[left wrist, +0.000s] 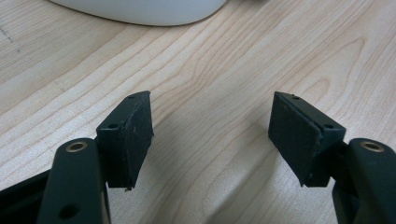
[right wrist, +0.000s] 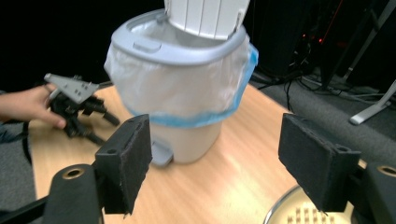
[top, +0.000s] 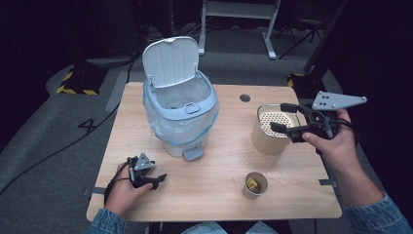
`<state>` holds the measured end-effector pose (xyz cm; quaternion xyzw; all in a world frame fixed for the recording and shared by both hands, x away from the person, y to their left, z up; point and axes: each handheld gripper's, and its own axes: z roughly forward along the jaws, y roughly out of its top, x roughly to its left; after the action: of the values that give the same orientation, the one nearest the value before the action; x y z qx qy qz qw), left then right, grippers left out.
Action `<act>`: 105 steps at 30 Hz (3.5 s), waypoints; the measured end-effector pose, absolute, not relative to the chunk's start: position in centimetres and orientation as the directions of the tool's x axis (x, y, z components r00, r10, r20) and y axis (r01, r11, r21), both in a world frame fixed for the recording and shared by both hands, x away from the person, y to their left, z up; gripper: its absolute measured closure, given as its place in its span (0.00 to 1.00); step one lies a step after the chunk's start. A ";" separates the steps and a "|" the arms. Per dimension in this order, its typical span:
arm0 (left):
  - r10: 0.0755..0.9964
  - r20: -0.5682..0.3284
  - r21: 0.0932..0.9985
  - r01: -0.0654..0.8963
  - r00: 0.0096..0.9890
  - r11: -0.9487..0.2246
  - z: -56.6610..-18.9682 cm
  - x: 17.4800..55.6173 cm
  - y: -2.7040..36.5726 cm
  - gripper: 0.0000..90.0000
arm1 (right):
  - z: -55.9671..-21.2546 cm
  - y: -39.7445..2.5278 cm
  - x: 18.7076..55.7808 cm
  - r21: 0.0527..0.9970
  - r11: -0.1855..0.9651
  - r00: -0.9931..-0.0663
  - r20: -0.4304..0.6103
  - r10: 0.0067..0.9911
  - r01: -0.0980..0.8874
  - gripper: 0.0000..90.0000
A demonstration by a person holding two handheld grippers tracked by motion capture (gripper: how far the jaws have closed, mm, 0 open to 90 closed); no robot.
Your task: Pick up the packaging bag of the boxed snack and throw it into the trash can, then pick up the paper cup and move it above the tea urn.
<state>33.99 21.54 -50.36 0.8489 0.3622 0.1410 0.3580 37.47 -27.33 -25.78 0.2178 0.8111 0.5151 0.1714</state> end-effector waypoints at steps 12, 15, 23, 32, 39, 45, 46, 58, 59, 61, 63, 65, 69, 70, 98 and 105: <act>0.715 -0.020 0.709 0.514 0.699 -0.483 -50.4 34.0 21.5 0.34 | -31.7 -29.4 33.7 0.870 0.439 -0.860 -0.034 0.509 0.225 0.27; 0.716 -0.023 0.709 0.516 0.698 -0.481 -50.4 34.0 21.5 0.34 | -33.4 -29.7 33.1 0.854 0.461 -0.866 -0.024 0.500 0.242 0.26; 0.715 -0.019 0.708 0.514 0.699 -0.484 -50.4 34.0 21.5 0.33 | -38.2 -30.5 31.5 0.821 0.493 -0.872 0.013 0.489 0.288 0.24; 0.714 -0.020 0.708 0.514 0.700 -0.484 -50.4 34.0 21.5 0.33 | -42.3 -30.2 30.9 0.790 0.515 -0.884 0.073 0.461 0.334 0.19; 0.715 -0.022 0.708 0.516 0.699 -0.482 -50.4 34.0 21.5 0.33 | -45.3 -29.3 30.7 0.790 0.523 -0.901 0.085 0.425 0.321 0.18; 0.714 -0.020 0.708 0.514 0.700 -0.484 -50.4 34.0 21.5 0.33 | -48.0 -28.0 31.1 0.777 0.527 -0.898 0.110 0.426 0.345 0.19; 0.714 -0.020 0.708 0.514 0.700 -0.484 -50.4 34.0 21.5 0.33 | -48.2 -27.8 31.1 0.777 0.525 -0.897 0.114 0.427 0.348 0.19; 0.714 -0.020 0.708 0.514 0.700 -0.484 -50.4 34.0 21.5 0.33 | -50.1 -25.6 32.1 0.818 0.445 -0.882 0.150 0.447 0.365 0.29; 0.714 -0.020 0.708 0.514 0.700 -0.484 -50.4 34.0 21.5 0.33 | -50.2 -25.5 32.1 0.819 0.443 -0.885 0.157 0.439 0.365 0.29; 0.714 -0.020 0.708 0.514 0.700 -0.484 -50.4 34.0 21.5 0.33 | -50.1 -25.5 32.1 0.820 0.445 -0.886 0.149 0.440 0.359 0.30; 0.714 -0.020 0.708 0.514 0.700 -0.484 -50.4 34.0 21.5 0.33 | -50.1 -25.6 32.1 0.823 0.444 -0.886 0.145 0.440 0.355 0.31; 0.714 -0.020 0.708 0.514 0.700 -0.484 -50.4 34.0 21.5 0.33 | -50.1 -25.6 32.1 0.825 0.437 -0.886 0.152 0.437 0.358 0.32; 0.714 -0.020 0.708 0.514 0.700 -0.484 -50.4 34.0 21.5 0.33 | -49.6 -25.9 32.1 0.836 0.422 -0.884 0.146 0.444 0.350 0.32; 0.714 -0.020 0.708 0.514 0.700 -0.484 -50.4 34.0 21.5 0.33 | -49.3 -26.1 32.1 0.840 0.419 -0.883 0.140 0.448 0.346 0.32; 0.712 -0.019 0.706 0.514 0.702 -0.488 -50.4 34.8 21.5 0.30 | -40.4 -33.0 35.4 0.859 0.365 -0.829 0.113 0.547 0.358 0.33; 0.712 -0.019 0.706 0.514 0.702 -0.488 -50.4 34.8 21.5 0.30 | -38.7 -34.9 37.6 0.864 0.366 -0.836 0.107 0.538 0.346 0.33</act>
<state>34.76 21.46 -50.37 0.8512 0.3600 0.1394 0.3556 37.55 -34.86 -38.68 0.2692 0.8209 0.4943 0.0970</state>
